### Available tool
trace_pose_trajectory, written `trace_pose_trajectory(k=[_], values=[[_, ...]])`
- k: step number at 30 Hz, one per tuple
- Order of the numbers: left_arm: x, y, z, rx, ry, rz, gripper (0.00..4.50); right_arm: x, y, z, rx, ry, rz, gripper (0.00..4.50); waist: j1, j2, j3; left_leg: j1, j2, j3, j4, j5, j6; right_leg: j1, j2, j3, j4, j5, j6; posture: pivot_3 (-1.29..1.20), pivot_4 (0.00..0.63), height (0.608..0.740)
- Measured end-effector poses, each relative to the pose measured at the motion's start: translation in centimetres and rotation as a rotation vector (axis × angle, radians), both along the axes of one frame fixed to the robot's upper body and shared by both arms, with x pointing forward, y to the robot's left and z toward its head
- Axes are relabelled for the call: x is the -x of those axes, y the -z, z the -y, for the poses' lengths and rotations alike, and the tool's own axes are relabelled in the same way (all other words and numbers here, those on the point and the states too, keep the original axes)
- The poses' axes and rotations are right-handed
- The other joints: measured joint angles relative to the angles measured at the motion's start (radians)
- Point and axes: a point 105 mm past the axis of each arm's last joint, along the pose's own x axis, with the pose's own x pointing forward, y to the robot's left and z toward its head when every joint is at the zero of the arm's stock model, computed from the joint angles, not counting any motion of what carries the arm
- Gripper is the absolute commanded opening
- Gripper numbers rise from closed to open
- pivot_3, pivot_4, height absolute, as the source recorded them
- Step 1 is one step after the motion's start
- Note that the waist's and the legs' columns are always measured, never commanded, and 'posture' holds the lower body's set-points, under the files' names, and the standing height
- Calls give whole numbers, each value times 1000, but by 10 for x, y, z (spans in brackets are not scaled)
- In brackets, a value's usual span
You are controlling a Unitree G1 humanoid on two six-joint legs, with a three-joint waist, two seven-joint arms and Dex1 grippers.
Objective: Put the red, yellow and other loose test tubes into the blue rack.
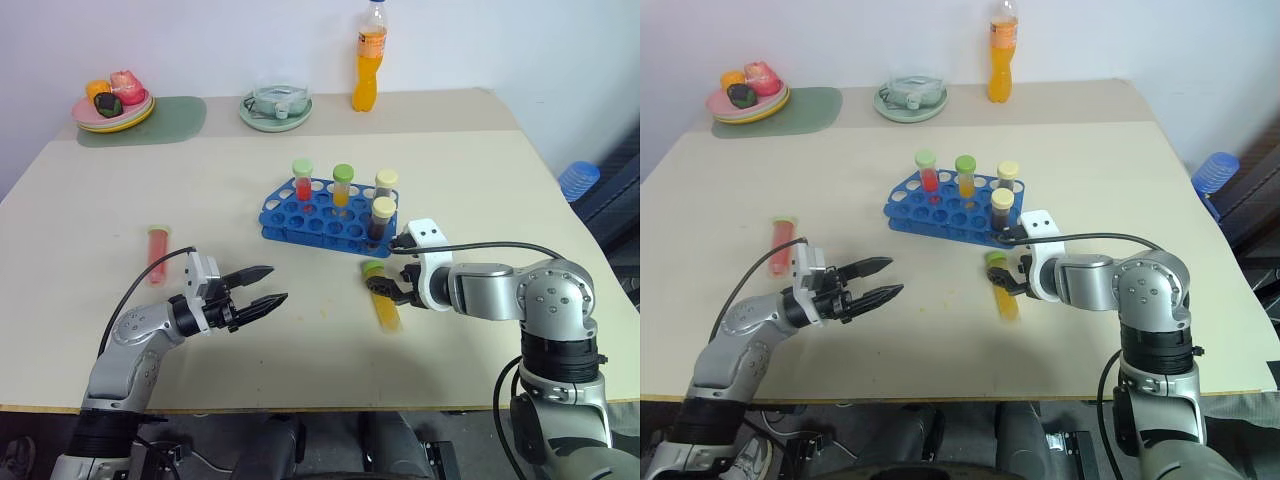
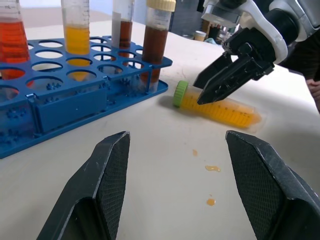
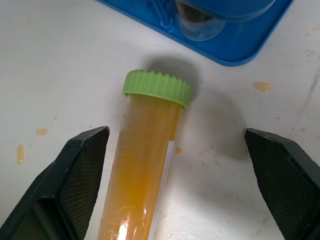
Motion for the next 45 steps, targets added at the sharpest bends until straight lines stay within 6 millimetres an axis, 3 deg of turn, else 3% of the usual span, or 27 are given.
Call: trace_pose_trajectory(k=[1, 4, 9, 10, 16, 20, 22, 25, 28, 33, 41, 45], values=[[0, 1, 0, 4, -2, -2, 3130, 0, 0, 0, 4, -3, 0, 4410, 0, 0, 0, 0, 0, 0, 0, 0, 0, 0, 0, 0, 0, 0, 0, 0, 150, 740], [2, 1, 2, 12, -9, -4, 3130, 0, 1, 0, 21, -4, -6, 3574, 0, 0, 0, 0, 0, 0, 0, 0, 0, 0, 0, 0, 0, 0, 0, 0, 150, 740], [2, 2, 3, 20, -20, -7, 3130, 2, 4, -7, 2, -38, -32, 1161, -1, 0, 0, 0, 0, 0, 0, 0, 0, 0, 0, 0, 0, 0, 0, 0, 150, 740], [2, 3, 3, 23, -19, -8, 3130, 3, 5, -10, 10, -49, -32, 882, -1, 0, 0, 0, 0, 0, 0, 0, 0, 0, 0, 0, 0, 0, 0, 0, 150, 740], [3, 4, 3, 23, -21, -12, 3130, 3, 5, -10, 23, -57, -29, 882, -1, -1, -1, 1, 0, 0, 0, 0, 0, 1, 0, 0, 0, 0, 0, 0, 150, 740], [3, 4, 3, 24, -23, -12, 3130, 7, -1, -14, 59, -150, 25, 882, 3, 0, 0, 0, 0, 0, 0, 0, 0, 0, 0, 0, -1, 0, 0, 0, 150, 740], [3, 4, 3, 24, -24, -13, 3130, 8, -16, -19, 34, -234, 125, 882, 3, 0, 0, -1, 0, 0, 0, 0, 1, 0, 0, -1, -1, 0, 0, 0, 150, 740], [3, 4, 2, 24, -23, -13, 3130, 15, -45, -39, -89, -437, 299, 882, -2, 0, 0, 0, 0, 0, 0, 0, 1, 0, 1, -1, -1, 0, 0, 0, 150, 740], [2, 6, 1, 25, -27, -16, 3130, 15, -62, -59, -216, -591, 482, 882, -4, -1, 0, 0, 1, 1, -1, 0, 1, 0, 1, -1, -1, 0, 0, 0, 150, 740], [2, 7, -3, 21, -38, -10, 3130, -2, -89, -86, -377, -607, 819, 882, -1, -1, 0, 0, 0, 0, 0, 0, 0, 0, 1, -1, 0, 0, 0, 0, 150, 740], [2, 7, -12, 7, -67, -11, 3130, -40, -66, -104, -333, -441, 1054, 882, -5, -1, 0, 0, 0, 0, 0, 0, 0, -1, 1, -1, 0, 0, 0, 0, 150, 740], [1, 5, -20, 6, -98, -2, 3130, -60, -50, -96, -273, -274, 1116, 882, -5, 0, 0, 0, 0, 0, 0, 0, -1, -1, 2, -1, 1, 0, 0, 0, 150, 740]])
